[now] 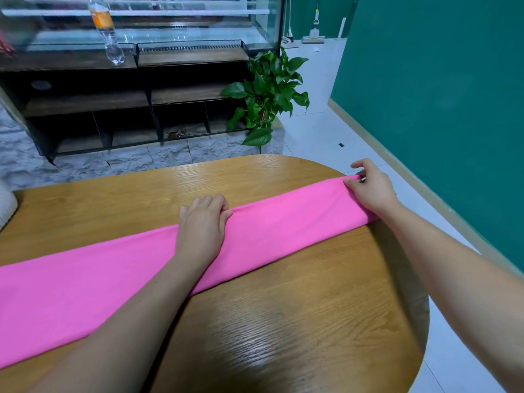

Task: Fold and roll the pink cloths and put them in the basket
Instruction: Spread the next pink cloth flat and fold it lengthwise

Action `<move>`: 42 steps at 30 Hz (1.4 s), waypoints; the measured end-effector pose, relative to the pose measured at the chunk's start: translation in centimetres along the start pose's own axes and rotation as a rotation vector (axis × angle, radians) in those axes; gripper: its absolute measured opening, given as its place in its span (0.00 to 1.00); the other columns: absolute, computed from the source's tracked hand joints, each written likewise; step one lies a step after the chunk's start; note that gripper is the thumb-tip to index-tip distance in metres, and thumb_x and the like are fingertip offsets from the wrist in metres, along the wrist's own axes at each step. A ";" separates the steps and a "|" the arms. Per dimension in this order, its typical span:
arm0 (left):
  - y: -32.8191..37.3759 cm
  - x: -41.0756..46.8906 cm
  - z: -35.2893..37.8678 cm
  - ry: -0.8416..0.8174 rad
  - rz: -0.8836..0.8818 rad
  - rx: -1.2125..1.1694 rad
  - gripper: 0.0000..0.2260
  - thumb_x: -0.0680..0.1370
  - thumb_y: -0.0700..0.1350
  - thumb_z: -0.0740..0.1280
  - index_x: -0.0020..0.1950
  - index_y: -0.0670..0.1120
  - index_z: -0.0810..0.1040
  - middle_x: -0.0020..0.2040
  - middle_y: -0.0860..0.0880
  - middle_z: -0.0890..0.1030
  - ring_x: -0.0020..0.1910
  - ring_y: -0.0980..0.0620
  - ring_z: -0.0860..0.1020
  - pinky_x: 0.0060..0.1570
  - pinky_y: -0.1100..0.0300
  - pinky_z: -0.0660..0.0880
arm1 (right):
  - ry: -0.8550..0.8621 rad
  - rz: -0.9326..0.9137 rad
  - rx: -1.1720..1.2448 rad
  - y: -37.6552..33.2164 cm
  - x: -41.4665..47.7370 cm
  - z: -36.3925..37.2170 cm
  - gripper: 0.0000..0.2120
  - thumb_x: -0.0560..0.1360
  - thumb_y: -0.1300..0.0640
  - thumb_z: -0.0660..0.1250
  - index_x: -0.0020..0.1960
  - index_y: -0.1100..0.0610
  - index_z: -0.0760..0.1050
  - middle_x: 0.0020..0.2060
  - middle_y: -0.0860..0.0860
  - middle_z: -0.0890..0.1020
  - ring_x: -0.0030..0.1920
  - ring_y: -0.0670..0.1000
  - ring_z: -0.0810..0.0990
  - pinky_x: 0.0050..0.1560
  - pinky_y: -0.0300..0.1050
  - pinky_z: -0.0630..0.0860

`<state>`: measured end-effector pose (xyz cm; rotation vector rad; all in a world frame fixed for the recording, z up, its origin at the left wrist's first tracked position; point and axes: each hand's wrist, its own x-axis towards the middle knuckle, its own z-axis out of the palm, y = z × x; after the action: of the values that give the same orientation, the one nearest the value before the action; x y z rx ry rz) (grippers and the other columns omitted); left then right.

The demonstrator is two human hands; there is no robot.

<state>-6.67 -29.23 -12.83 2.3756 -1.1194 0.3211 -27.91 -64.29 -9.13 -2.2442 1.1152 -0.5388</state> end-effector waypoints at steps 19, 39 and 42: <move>1.2 -0.3 -0.6 0.101 0.043 0.246 0.07 0.84 0.51 0.67 0.51 0.49 0.77 0.47 0.50 0.76 0.48 0.45 0.69 0.46 0.51 0.56 | 0.169 -0.155 -0.281 1.0 0.8 2.8 0.15 0.83 0.55 0.66 0.69 0.55 0.72 0.58 0.57 0.82 0.58 0.61 0.80 0.58 0.58 0.75; 1.3 -0.7 -1.2 0.046 0.083 0.151 0.06 0.83 0.50 0.68 0.49 0.49 0.79 0.44 0.51 0.79 0.42 0.47 0.78 0.35 0.51 0.74 | -0.478 -0.624 -0.374 -9.2 -10.2 9.1 0.36 0.85 0.32 0.48 0.87 0.50 0.50 0.85 0.44 0.49 0.84 0.42 0.45 0.84 0.45 0.45; 1.2 -0.7 -1.2 0.049 0.069 0.160 0.07 0.83 0.50 0.67 0.50 0.49 0.81 0.44 0.52 0.78 0.43 0.47 0.78 0.35 0.51 0.75 | -0.446 -0.573 -0.413 -7.0 -8.6 7.4 0.36 0.85 0.31 0.46 0.87 0.48 0.48 0.85 0.43 0.48 0.83 0.41 0.44 0.84 0.45 0.43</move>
<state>-8.02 -28.83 -11.71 2.4564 -1.1943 0.5079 -24.46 -51.54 -11.05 -2.8638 0.3674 0.0057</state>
